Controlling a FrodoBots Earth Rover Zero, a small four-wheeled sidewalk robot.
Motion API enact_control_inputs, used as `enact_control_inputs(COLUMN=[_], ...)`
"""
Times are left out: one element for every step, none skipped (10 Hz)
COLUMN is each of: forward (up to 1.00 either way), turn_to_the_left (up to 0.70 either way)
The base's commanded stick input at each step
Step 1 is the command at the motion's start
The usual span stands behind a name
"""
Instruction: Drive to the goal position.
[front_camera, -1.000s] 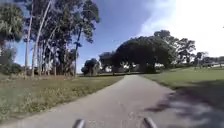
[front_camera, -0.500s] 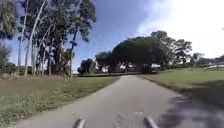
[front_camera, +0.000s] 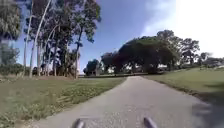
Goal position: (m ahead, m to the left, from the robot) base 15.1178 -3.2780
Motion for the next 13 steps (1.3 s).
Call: enact_control_inputs(forward=[0.85,0.85,0.85,0.85,0.85,0.85,0.85,0.85,0.85,0.85,0.85,0.85,0.85], turn_to_the_left=[0.00,0.00,0.00,0.00,0.00,0.00,0.00,0.00,0.00,0.00,0.00,0.00,0.00])
